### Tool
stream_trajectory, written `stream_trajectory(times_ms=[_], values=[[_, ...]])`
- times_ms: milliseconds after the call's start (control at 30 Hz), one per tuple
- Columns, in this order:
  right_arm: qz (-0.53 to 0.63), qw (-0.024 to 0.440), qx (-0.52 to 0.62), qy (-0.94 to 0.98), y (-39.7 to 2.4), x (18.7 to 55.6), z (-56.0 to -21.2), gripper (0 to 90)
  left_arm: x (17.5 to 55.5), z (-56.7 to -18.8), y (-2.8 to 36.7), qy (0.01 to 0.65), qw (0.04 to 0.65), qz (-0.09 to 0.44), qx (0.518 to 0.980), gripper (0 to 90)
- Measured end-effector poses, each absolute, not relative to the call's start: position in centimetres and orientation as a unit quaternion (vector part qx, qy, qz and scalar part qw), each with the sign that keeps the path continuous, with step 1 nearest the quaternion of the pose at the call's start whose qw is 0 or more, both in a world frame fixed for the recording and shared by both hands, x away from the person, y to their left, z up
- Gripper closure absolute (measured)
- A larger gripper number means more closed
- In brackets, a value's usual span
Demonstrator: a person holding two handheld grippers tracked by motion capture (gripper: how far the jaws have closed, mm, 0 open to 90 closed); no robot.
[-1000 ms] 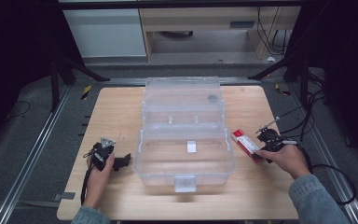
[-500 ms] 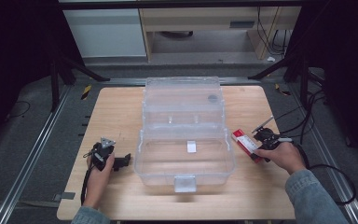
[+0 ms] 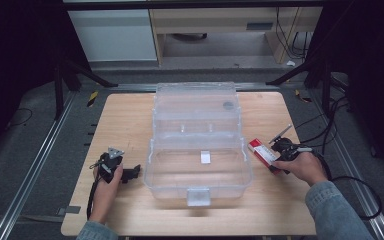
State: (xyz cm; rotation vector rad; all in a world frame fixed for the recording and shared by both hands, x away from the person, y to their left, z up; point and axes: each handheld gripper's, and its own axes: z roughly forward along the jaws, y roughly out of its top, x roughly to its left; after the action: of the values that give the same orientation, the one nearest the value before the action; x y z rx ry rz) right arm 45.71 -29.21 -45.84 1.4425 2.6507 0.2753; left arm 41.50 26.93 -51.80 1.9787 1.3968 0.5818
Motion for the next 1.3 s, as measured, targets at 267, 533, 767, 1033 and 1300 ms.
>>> stream_trajectory(times_ms=[267, 533, 767, 1033, 1300], values=[[0.092, 0.063, 0.460, 0.881, -29.6, 45.0, -45.2, 51.4, 41.5, -51.8, 26.9, 0.531, 0.320, 0.222, 0.753, 0.0], [0.096, 0.073, 0.441, 0.890, -30.4, 43.7, -43.6, 51.6, 41.5, -51.8, 26.9, 0.532, 0.320, 0.222, 0.752, 0.0], [0.113, 0.085, 0.427, 0.893, -31.4, 42.5, -41.2, 51.6, 41.5, -51.8, 26.9, 0.532, 0.320, 0.222, 0.752, 0.0], [0.128, 0.103, 0.405, 0.899, -31.8, 41.1, -37.9, 51.6, 41.5, -51.8, 26.9, 0.531, 0.320, 0.222, 0.752, 0.0], [0.158, 0.128, 0.376, 0.904, -31.2, 40.3, -34.2, 51.6, 41.5, -51.8, 26.8, 0.532, 0.321, 0.222, 0.752, 0.0]])
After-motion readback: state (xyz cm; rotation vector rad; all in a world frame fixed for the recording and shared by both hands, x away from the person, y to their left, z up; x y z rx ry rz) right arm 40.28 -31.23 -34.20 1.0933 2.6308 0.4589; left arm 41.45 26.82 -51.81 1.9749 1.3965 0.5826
